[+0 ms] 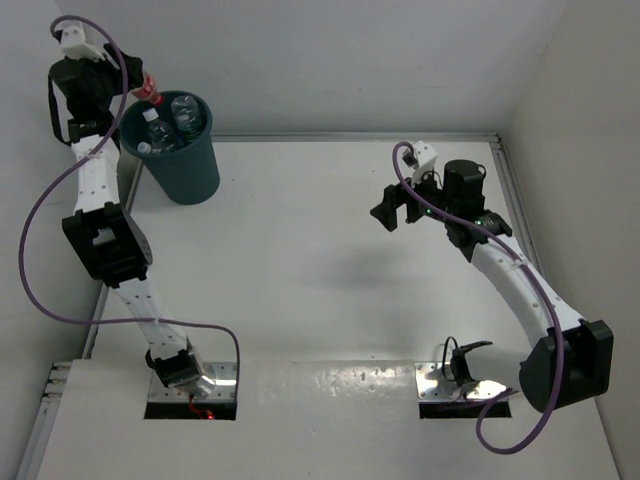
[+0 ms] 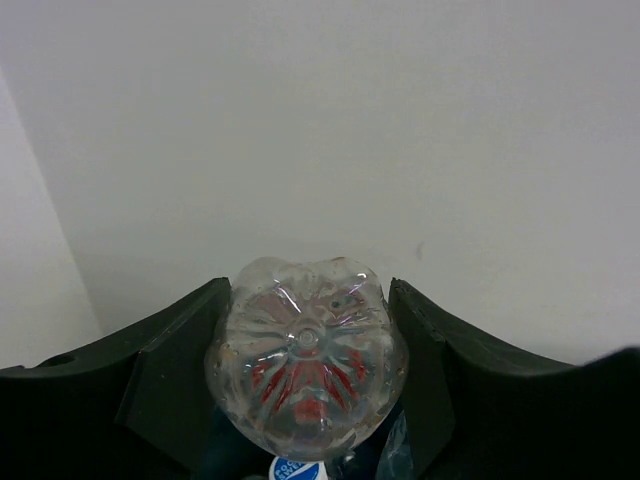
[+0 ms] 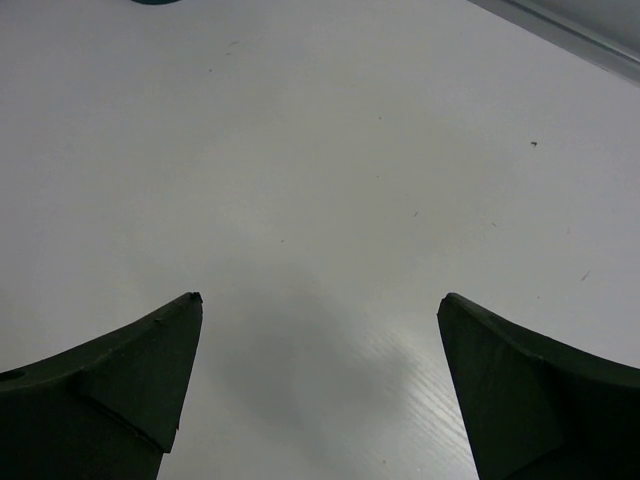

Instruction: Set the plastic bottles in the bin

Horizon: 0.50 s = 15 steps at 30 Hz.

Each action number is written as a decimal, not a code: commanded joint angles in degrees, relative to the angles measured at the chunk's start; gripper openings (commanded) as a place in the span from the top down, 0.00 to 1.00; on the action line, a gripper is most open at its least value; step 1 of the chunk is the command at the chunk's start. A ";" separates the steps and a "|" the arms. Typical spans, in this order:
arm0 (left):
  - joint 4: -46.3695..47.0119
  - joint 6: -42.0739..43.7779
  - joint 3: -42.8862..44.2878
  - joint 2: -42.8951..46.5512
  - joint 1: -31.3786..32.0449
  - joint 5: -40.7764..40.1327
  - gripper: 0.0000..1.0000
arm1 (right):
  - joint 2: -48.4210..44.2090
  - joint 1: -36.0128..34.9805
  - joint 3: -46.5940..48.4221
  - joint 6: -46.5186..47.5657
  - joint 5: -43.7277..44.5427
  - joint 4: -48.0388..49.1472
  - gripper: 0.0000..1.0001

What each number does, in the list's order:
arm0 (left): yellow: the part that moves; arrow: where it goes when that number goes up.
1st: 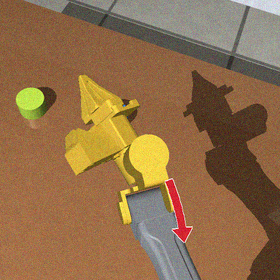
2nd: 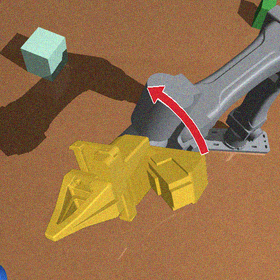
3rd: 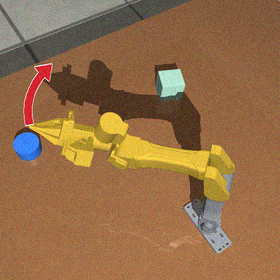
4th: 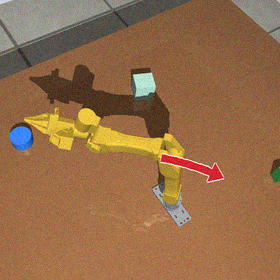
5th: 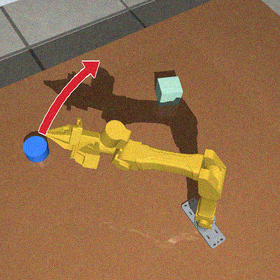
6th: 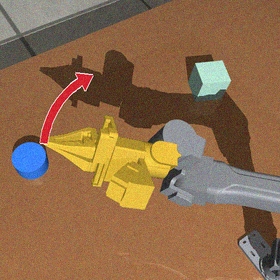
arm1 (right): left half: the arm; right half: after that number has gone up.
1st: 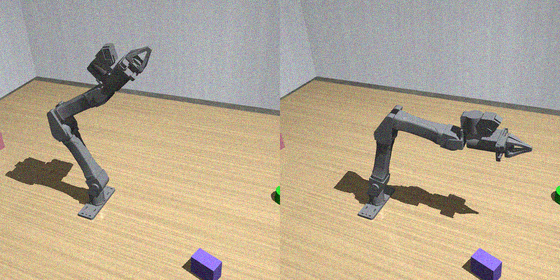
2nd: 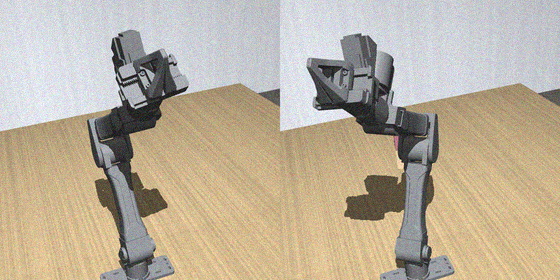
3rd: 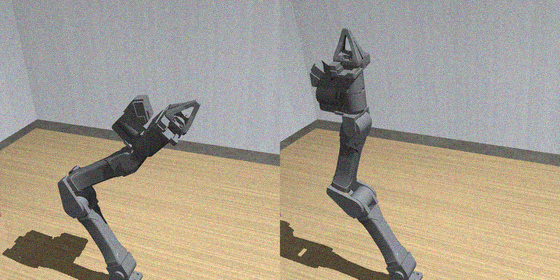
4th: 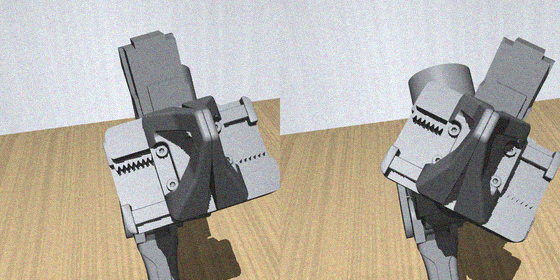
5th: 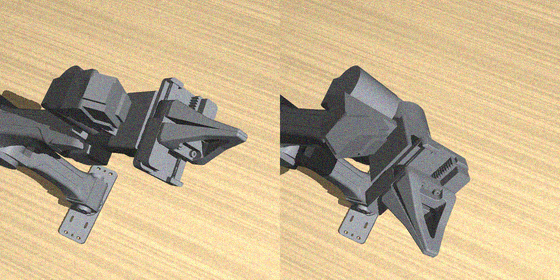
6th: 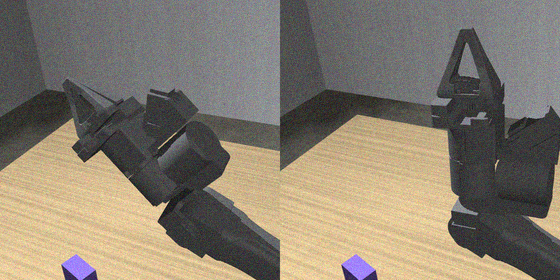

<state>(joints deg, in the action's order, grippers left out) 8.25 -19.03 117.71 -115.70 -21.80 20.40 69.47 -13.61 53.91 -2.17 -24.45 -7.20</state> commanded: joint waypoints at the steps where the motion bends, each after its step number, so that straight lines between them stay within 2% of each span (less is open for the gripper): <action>1: 2.74 -1.19 1.39 -2.33 1.24 2.27 1.00 | 0.05 0.16 1.46 -0.02 -0.17 -0.62 0.01; 11: -4.82 3.65 2.00 -5.41 3.43 2.27 1.00 | -0.04 -0.37 1.81 -0.29 1.24 -2.20 0.01; 13: -6.14 4.17 2.00 -5.41 3.43 2.27 0.86 | -0.04 -0.37 1.73 -0.20 1.59 -2.55 0.01; 15: -6.84 4.17 2.00 -5.41 3.43 3.06 0.63 | -0.04 -0.46 1.81 -0.37 2.12 -2.20 0.01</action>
<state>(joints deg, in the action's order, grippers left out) 1.96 -16.05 117.78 -122.06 -18.98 21.82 69.73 -13.69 53.91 -2.17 -23.44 -10.44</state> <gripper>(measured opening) 0.679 0.991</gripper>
